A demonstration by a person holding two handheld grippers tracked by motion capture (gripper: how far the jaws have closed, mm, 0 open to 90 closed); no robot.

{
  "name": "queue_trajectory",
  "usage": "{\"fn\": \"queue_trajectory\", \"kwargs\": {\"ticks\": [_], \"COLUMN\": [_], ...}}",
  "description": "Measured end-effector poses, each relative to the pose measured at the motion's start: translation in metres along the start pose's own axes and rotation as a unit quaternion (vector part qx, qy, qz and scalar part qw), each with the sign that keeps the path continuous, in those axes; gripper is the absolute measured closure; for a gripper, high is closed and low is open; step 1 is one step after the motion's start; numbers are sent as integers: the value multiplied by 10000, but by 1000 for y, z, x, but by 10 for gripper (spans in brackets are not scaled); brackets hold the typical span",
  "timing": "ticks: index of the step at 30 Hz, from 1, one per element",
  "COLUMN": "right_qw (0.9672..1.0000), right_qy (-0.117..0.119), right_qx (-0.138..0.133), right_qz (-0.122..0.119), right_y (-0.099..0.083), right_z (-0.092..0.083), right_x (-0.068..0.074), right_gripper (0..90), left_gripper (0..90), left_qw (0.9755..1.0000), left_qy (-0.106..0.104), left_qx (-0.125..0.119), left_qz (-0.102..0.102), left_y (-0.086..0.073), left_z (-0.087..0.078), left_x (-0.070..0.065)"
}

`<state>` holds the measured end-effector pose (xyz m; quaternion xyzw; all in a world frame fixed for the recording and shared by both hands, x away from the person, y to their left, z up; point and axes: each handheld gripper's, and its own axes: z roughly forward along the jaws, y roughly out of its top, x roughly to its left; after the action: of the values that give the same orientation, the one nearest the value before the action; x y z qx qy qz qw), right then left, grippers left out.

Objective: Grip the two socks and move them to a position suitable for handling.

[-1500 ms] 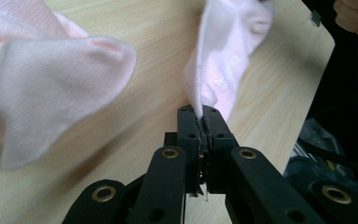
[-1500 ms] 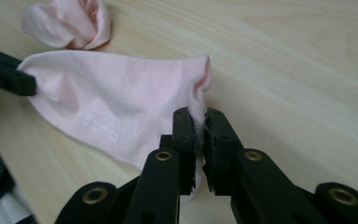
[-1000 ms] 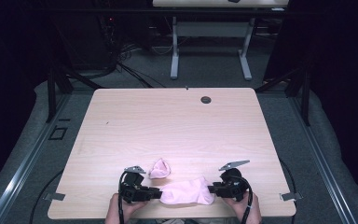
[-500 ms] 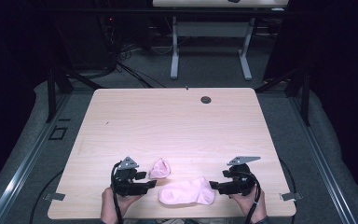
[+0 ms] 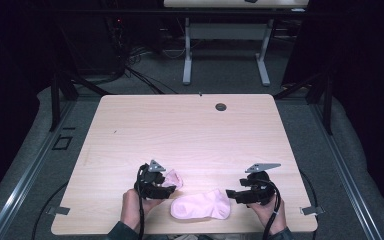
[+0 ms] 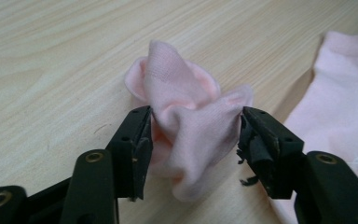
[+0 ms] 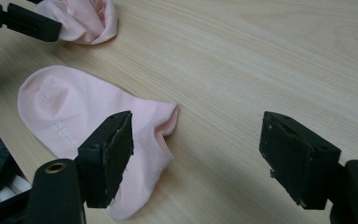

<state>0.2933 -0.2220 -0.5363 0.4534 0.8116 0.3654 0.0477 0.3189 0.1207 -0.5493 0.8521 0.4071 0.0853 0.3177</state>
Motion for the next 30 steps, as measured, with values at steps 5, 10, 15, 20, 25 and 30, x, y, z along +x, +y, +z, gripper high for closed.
{"fn": "queue_trajectory", "kwargs": {"ticks": [5, 10, 15, 20, 25, 30], "right_qw": [10000, 10000, 10000, 9999, 9999, 9999], "right_qy": [55, 79, 61, 82, 96, 100], "right_qx": [24, 53, 60, 51, 14, -20], "right_qz": [18, 28, 27, 27, 41, 98], "right_y": [-1, -1, 0, 0, 0, 0], "right_z": [5, 6, 7, 7, 6, 5], "right_x": [0, -1, 0, 0, -2, -2], "right_gripper": [270, 273, 277, 282, 285, 285], "left_gripper": [530, 595, 653, 700, 770, 792], "left_qw": [9999, 9998, 9998, 9999, 9999, 10000], "left_qy": [49, 5, 2, 13, 17, -17], "left_qx": [131, 210, 176, 157, 132, 76], "left_qz": [1, -34, -44, -43, -41, -16], "left_y": [0, -1, -1, -1, 0, 1], "left_z": [8, 13, 15, 16, 17, 17], "left_x": [6, 9, 12, 14, 14, 15]}}
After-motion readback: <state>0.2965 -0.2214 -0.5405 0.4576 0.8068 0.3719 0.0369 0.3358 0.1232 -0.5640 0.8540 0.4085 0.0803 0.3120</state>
